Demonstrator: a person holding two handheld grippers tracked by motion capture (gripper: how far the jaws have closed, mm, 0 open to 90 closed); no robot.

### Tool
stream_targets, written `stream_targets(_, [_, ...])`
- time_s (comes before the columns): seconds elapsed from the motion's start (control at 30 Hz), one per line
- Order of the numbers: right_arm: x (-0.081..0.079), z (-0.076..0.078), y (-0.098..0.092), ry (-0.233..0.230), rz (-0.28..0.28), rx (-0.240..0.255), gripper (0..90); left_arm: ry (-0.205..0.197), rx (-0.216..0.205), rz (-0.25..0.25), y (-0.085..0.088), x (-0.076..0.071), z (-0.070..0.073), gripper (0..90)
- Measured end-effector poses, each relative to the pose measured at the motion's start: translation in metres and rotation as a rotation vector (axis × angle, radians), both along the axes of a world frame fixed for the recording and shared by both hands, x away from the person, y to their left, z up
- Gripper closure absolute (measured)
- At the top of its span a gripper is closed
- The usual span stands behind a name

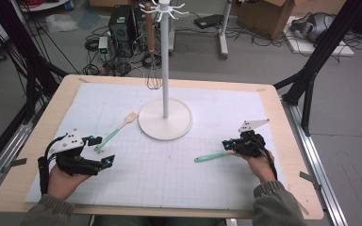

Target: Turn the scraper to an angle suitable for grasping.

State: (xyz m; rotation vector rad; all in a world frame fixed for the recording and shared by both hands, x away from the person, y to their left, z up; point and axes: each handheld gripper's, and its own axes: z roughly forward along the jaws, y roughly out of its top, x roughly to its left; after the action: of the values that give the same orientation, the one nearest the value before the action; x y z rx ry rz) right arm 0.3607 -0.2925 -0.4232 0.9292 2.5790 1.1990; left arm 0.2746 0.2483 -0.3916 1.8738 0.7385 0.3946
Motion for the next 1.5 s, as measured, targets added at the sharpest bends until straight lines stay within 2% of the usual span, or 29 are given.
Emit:
stream_targets(0.2, [0.004,-0.007,0.0,0.019,-0.005,-0.053,89.4,0.0,0.0,0.001,0.0,0.0,0.0,14.5])
stream_targets(0.37, [0.006,-0.012,-0.006,0.029,-0.028,-0.073,89.4,-0.001,0.002,-0.001,0.0,-0.001,0.0,14.5])
stream_targets(0.47, [0.004,-0.015,-0.007,0.04,-0.021,-0.096,89.4,0.0,0.001,-0.002,0.0,0.0,0.0,14.5])
stream_targets(0.53, [0.003,-0.015,-0.008,0.038,-0.023,-0.086,89.4,-0.001,-0.002,0.0,0.0,-0.001,0.0,14.5])
stream_targets(0.93, [-0.01,-0.012,-0.006,0.027,0.021,-0.139,89.6,-0.003,-0.004,0.0,0.001,-0.001,0.001,14.5])
stream_targets(1.33, [-0.028,-0.011,-0.005,0.059,0.052,-0.134,89.6,-0.006,-0.005,-0.002,-0.001,-0.002,0.002,14.5])
stream_targets(1.43, [-0.029,-0.01,-0.006,0.04,0.05,-0.148,89.5,-0.007,-0.003,-0.004,-0.001,-0.002,0.002,14.5])
stream_targets(1.5, [-0.027,-0.008,-0.011,0.024,0.021,-0.135,89.6,-0.005,-0.003,-0.005,-0.001,-0.002,0.002,14.5])
